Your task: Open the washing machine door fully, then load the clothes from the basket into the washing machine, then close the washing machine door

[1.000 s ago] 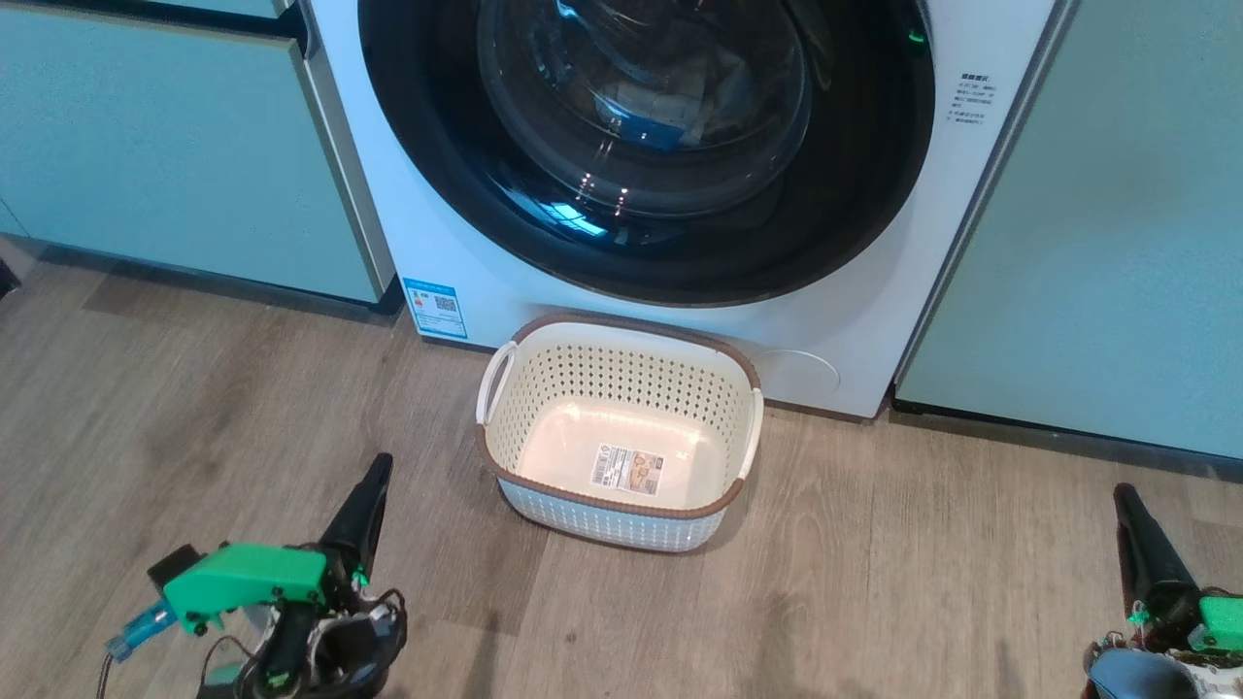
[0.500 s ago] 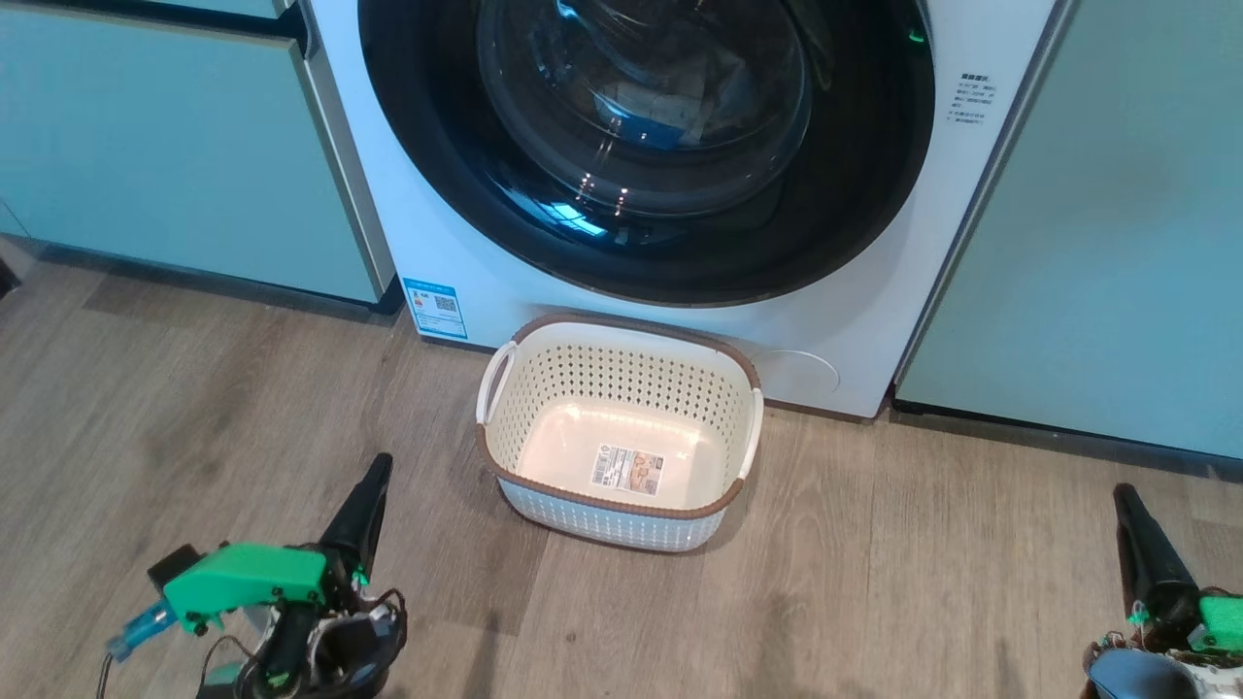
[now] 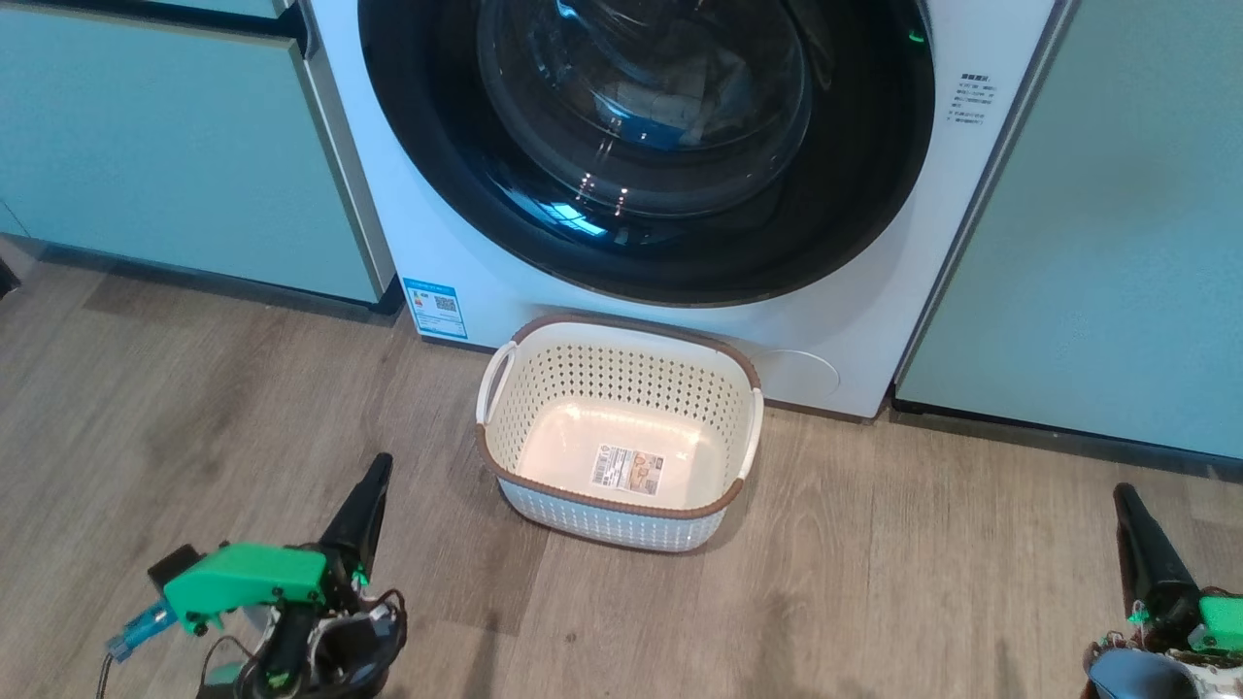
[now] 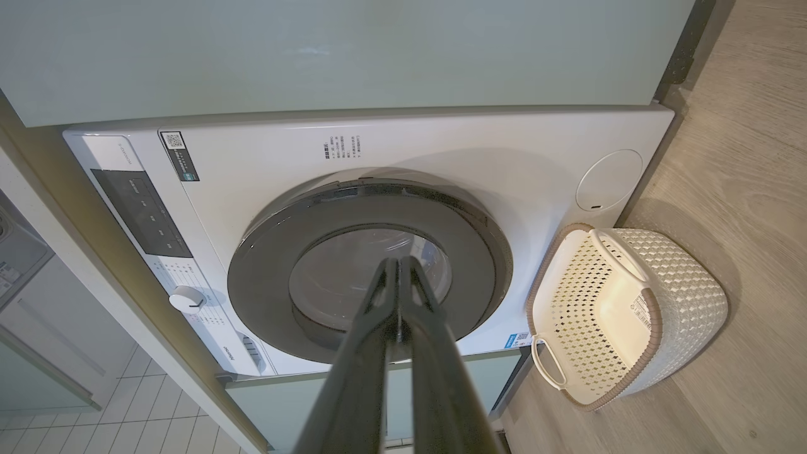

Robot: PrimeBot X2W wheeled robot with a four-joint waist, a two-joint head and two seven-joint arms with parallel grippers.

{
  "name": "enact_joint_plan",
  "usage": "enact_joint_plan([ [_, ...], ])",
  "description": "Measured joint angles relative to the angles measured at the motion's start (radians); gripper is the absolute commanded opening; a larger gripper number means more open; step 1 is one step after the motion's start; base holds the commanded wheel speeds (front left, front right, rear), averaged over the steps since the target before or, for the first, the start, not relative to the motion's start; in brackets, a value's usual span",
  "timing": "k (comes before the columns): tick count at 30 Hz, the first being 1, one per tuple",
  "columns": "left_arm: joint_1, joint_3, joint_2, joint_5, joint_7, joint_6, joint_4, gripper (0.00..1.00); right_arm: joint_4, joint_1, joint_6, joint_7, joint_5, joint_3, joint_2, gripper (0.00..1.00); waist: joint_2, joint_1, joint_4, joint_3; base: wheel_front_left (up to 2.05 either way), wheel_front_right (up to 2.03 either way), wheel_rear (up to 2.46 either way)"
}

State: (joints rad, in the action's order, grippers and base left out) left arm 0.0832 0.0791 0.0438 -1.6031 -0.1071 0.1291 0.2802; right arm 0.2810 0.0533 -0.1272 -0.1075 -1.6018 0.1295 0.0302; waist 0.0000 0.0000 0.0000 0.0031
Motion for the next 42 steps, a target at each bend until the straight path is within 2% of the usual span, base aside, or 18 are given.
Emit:
enact_joint_plan([
  [42, 0.0, 0.0, 0.0, 0.0, 0.0, 0.0, 0.0, 0.0, 0.0, 0.0, 0.0, 0.0, 0.0, 0.0, 0.0, 0.0, 0.0, 0.0, 0.0, 0.0, 0.0, 0.0, 0.0],
])
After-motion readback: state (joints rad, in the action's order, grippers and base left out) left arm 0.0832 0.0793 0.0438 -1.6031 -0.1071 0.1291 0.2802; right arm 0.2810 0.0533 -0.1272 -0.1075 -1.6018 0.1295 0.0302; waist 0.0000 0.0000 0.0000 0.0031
